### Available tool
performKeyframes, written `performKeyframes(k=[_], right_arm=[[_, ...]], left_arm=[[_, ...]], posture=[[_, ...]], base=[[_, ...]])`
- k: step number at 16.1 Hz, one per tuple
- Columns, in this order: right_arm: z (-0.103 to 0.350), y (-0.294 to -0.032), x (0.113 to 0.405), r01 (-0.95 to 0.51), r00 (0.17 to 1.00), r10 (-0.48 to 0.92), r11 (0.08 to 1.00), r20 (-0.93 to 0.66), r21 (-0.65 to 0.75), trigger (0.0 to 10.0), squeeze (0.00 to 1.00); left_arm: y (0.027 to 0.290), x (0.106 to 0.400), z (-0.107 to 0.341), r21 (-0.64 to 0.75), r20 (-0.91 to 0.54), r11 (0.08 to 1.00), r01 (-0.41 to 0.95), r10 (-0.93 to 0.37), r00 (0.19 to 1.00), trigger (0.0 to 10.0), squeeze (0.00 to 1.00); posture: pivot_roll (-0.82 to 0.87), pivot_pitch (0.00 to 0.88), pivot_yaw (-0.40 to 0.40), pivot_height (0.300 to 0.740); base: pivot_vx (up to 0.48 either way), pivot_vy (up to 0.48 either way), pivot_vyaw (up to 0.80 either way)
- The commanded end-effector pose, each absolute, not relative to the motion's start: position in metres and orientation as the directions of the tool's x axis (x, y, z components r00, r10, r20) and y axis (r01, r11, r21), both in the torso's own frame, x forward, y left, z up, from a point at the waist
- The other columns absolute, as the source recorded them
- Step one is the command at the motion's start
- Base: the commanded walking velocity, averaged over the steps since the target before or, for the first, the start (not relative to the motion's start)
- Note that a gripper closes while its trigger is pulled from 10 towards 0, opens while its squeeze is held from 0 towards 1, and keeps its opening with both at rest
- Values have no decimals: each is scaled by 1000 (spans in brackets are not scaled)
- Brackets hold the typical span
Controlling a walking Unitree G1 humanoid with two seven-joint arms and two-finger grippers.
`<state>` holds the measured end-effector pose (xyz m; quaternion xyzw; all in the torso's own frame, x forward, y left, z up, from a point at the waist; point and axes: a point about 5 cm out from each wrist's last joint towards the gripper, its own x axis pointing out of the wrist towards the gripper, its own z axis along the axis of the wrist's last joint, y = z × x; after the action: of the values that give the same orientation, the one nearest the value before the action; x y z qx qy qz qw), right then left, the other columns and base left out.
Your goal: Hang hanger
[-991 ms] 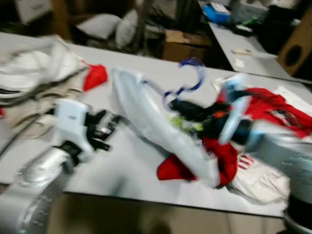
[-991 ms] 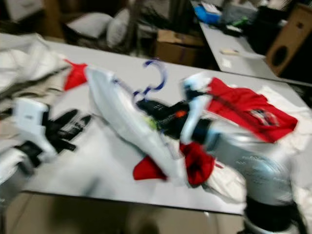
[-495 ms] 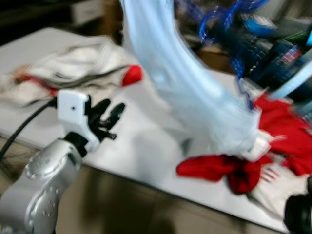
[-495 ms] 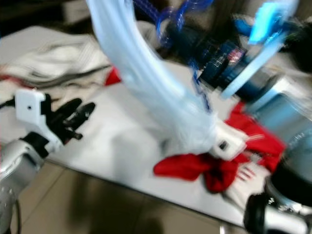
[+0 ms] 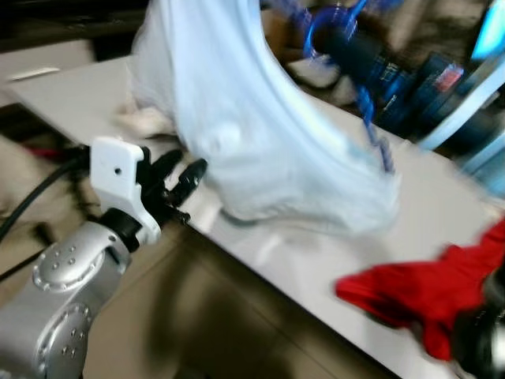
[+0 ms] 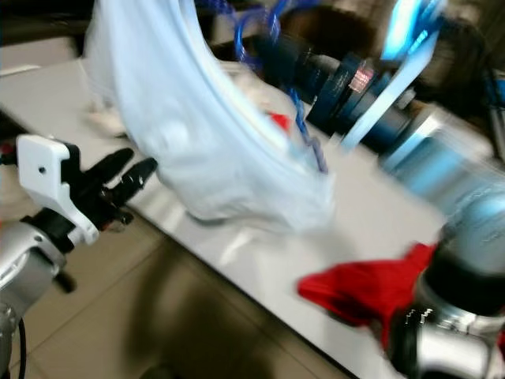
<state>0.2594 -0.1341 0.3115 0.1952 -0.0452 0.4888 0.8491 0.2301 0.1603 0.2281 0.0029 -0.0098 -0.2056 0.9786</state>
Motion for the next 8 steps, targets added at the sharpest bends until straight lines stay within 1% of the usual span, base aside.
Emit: performKeyframes(k=[1,2,3,4,5,8], right_arm=[[301,-125,257,-850,511,836,457,199,263,10000,0],[287,-123,257,-832,534,835,491,136,258,10000,0],[260,-124,259,-778,600,800,574,30,256,10000,0],[242,-126,260,-727,656,754,643,-31,242,10000,0],[227,-126,258,-689,686,724,679,-73,254,10000,0],[212,-121,247,-675,680,726,674,-103,299,10000,0]], left_arm=[[159,231,226,14,-6,914,407,-406,914,10000,0],[158,231,223,28,-32,910,413,-412,911,10000,0],[157,231,217,52,-84,902,430,-425,901,10000,0],[154,233,216,64,-104,889,454,-446,889,10000,0],[151,234,216,70,-105,877,475,-467,878,10000,0],[144,232,218,66,-113,841,537,-529,841,10000,0]], posture=[[101,0,-151,740],[98,0,-144,740],[94,0,-130,740],[84,0,-107,740],[79,0,-90,740],[69,0,-65,740]], base=[[0,0,800],[0,0,800],[0,0,800],[0,0,800],[0,0,800],[0,0,800]])
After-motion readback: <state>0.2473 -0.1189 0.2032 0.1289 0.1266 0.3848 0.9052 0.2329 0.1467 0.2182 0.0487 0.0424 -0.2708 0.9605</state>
